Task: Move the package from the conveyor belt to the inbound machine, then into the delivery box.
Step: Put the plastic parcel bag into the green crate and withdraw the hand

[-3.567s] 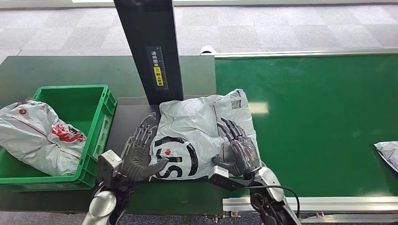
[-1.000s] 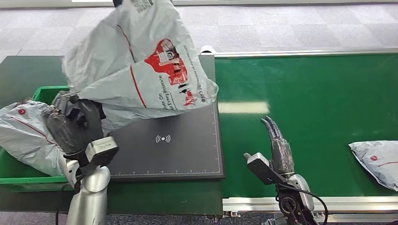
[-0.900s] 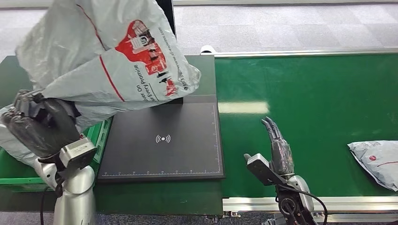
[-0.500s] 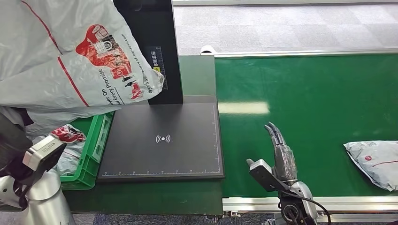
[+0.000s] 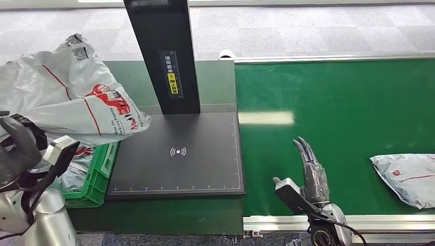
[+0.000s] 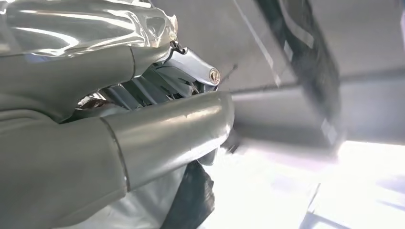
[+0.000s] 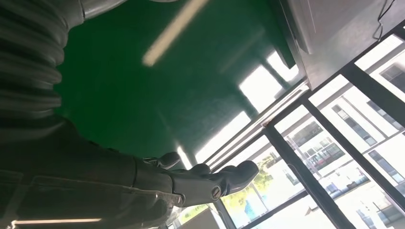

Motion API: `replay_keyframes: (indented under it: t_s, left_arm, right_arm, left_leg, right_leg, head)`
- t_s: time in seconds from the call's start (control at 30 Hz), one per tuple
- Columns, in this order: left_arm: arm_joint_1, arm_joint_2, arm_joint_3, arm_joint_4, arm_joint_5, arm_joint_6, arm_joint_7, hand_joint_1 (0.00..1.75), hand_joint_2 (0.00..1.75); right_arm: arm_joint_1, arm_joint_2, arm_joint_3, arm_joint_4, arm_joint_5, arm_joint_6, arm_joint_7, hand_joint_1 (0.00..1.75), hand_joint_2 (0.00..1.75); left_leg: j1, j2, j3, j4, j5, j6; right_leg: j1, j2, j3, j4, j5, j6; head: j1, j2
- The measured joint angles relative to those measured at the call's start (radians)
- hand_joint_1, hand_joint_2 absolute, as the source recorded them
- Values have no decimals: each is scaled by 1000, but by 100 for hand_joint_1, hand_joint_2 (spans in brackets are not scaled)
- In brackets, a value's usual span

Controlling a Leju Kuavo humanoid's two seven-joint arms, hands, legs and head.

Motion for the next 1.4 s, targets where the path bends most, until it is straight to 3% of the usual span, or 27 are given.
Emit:
replay_keyframes:
  t_s: [0.17, 0.27, 0.43, 0.6, 0.73, 0.8, 0.9, 0.93, 0.97, 1.17, 1.27, 1.33, 1.4]
  left_arm:
    - [4, 9, -5, 94, -111, 0, 211, 175, 0]
    - [17, 38, -42, 167, -143, 0, 354, 172, 0]
    - [40, 100, -113, 273, -152, 0, 521, 165, 0]
    - [71, 181, -198, 355, -87, 0, 618, 138, 0]
    - [80, 232, -245, 423, -71, -1, 668, 138, 0]
    - [83, 250, -263, 447, -47, -1, 678, 114, 0]
    - [88, 269, -281, 469, -16, 0, 681, 29, 0]
    - [88, 275, -285, 475, -13, -1, 682, 11, 0]
    - [89, 280, -289, 481, -11, -4, 683, 3, 0]
    - [89, 301, -312, 522, 51, -134, 714, 0, 0]
    - [92, 306, -316, 525, 111, -103, 687, 0, 0]
    - [97, 298, -308, 501, 179, -50, 585, 0, 0]
    - [98, 265, -263, 443, 283, -13, 364, 0, 0]
  right_arm:
    - [1, 1, -2, -11, 7, 7, 4, 0, 175]
    - [1, 1, -6, -18, 9, 20, 6, 0, 175]
    - [-2, 2, -8, -19, 15, 39, 11, 0, 175]
    - [-12, 5, -8, -19, 19, 43, 5, 0, 175]
    - [-20, 11, -8, -19, 21, 51, 5, 0, 175]
    - [-23, 14, -8, -19, 22, 54, 6, 0, 175]
    - [-25, 18, -8, -19, 24, 57, 7, 0, 175]
    - [-26, 20, -8, -19, 25, 57, 7, 0, 175]
    - [-26, 21, -8, -19, 26, 58, 7, 0, 175]
    - [-28, 25, -8, -19, 36, 69, 10, 0, 175]
    - [-29, 27, -8, -19, 41, 73, 12, 0, 175]
    - [-30, 29, -8, -19, 43, 73, 13, 0, 175]
    - [-29, 32, -8, -18, 46, 72, 13, 0, 175]
  left_leg:
    - [0, 0, 0, 0, 0, 0]
    - [0, 0, -1, 0, 0, 0]
    - [0, 0, -1, 0, 0, 0]
    - [0, 0, -1, 0, 0, 0]
    - [0, 0, -1, 0, 0, 0]
    - [0, 0, -1, 0, 0, 0]
    - [0, -1, -1, 0, 0, 0]
    - [0, -1, -1, 0, 0, 0]
    - [0, -1, -1, 0, 0, 0]
    - [0, -1, -1, 0, 0, 0]
    - [0, -1, -1, 0, 0, 0]
    - [0, 0, -1, 0, 0, 0]
    - [0, -1, -1, 0, 0, 0]
  right_leg:
    - [0, 0, 0, 0, 0, 0]
    - [0, 0, 0, 0, 0, 0]
    - [0, 0, 0, 0, 0, 0]
    - [0, 0, 0, 0, 0, 0]
    - [0, 0, 0, 0, 0, 0]
    - [0, 0, 0, 0, 0, 0]
    - [0, 0, 0, 0, 0, 0]
    - [0, 0, 0, 0, 0, 0]
    - [0, 0, 0, 0, 0, 0]
    - [0, 0, 0, 0, 0, 0]
    - [0, 0, 0, 0, 0, 0]
    - [0, 0, 0, 0, 0, 0]
    - [0, 0, 0, 0, 0, 0]
  head:
    - [0, 0]
    - [0, 0]
    - [0, 0]
    - [0, 0]
    - [0, 0]
    - [0, 0]
    - [0, 0]
    - [0, 0]
    - [0, 0]
    - [0, 0]
    - [0, 0]
    - [0, 0]
    - [0, 0]
